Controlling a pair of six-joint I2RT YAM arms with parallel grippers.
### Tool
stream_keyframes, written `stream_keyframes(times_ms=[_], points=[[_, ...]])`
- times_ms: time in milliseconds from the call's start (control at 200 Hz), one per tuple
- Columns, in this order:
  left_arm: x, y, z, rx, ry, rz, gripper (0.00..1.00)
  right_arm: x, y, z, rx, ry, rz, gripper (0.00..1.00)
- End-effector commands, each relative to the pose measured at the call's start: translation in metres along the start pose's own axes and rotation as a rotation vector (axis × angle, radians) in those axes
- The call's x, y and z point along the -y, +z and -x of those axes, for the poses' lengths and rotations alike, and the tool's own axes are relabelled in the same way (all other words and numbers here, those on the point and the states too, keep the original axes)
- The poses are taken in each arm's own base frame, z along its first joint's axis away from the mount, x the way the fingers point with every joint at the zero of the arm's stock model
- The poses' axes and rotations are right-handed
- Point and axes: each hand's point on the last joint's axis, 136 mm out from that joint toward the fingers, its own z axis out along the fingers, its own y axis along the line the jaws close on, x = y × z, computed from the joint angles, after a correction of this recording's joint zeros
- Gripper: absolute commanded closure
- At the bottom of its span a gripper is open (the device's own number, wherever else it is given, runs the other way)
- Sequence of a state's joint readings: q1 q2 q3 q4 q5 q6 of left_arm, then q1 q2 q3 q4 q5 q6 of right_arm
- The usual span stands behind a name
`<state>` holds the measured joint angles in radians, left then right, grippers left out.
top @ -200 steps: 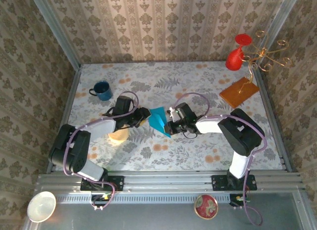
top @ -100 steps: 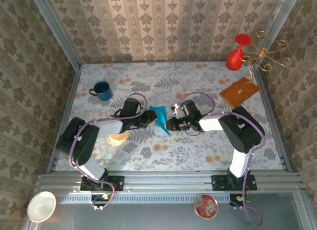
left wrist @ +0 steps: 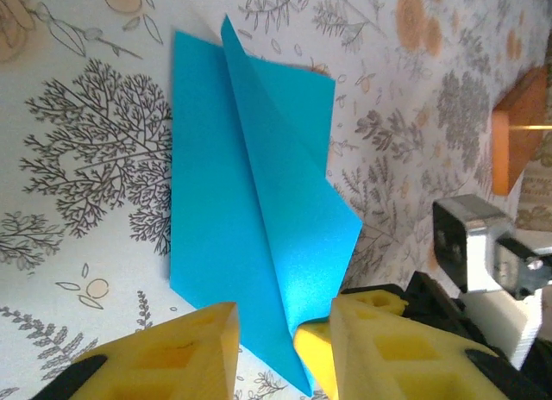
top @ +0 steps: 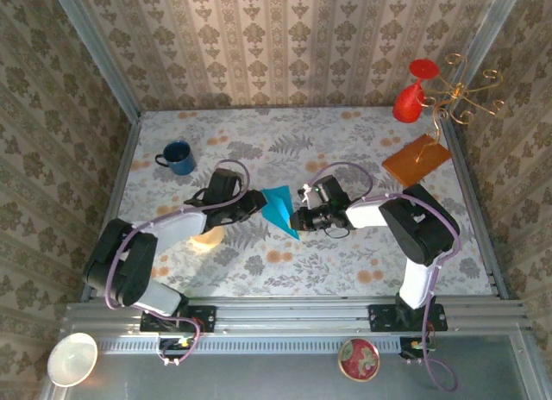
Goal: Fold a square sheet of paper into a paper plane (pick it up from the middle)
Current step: Fourth fold the wing at the center of the table.
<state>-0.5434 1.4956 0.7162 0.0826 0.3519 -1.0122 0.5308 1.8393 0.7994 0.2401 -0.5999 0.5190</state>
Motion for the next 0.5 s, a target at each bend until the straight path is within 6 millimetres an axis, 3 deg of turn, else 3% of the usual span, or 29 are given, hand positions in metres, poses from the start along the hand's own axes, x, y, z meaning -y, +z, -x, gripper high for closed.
stream_keyframes(times_ms=[0,215,495], points=[[0.016,0.014,-0.008,-0.071,0.040,-0.040,0.69,0.007,0.005,-0.007,-0.038,-0.001,-0.023,0.87],[0.013,0.040,-0.016,-0.133,0.036,-0.028,0.70,0.007,0.006,-0.008,-0.035,0.010,-0.014,0.87],[0.002,0.054,-0.021,-0.168,0.043,0.003,0.65,0.008,0.006,-0.009,-0.028,0.022,-0.008,0.87]])
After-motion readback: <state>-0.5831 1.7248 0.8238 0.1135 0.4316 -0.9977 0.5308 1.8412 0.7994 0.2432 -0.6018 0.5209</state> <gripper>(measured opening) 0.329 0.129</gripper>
